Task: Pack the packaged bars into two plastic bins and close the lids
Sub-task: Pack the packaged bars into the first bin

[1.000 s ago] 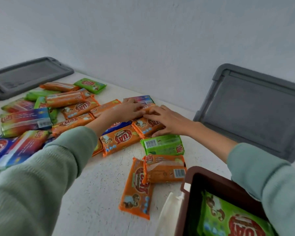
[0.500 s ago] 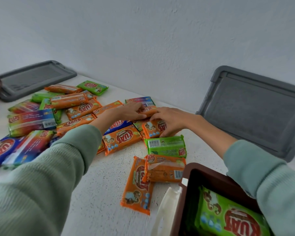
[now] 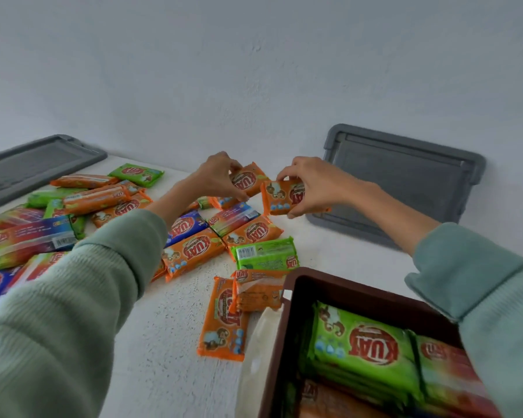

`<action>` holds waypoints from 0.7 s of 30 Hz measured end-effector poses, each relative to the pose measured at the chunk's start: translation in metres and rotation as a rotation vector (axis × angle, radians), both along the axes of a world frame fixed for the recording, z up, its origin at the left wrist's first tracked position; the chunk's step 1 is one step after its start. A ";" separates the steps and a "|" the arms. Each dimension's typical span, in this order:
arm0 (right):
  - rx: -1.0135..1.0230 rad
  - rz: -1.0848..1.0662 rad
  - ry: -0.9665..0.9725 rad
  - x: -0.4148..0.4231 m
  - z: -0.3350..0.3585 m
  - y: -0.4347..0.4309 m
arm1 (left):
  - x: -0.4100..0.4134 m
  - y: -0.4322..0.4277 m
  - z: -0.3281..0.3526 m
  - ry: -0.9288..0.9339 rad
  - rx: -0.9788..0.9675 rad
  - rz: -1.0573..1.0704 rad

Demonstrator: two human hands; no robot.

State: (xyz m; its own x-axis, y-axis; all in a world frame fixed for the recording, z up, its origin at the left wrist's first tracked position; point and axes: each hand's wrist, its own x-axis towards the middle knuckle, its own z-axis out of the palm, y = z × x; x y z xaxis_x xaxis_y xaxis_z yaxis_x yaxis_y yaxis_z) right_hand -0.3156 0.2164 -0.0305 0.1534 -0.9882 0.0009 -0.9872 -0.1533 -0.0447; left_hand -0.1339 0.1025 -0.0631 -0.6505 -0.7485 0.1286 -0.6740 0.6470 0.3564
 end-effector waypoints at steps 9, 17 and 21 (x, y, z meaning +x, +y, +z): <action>-0.093 -0.143 0.022 -0.004 0.076 0.150 | -0.009 0.110 0.092 0.023 -0.037 -0.318; 0.070 -0.198 0.008 0.016 0.056 0.287 | -0.004 0.211 0.074 -0.049 0.086 -0.593; 0.186 -0.193 -0.020 0.017 0.025 0.319 | -0.006 0.241 0.046 -0.106 0.132 -0.680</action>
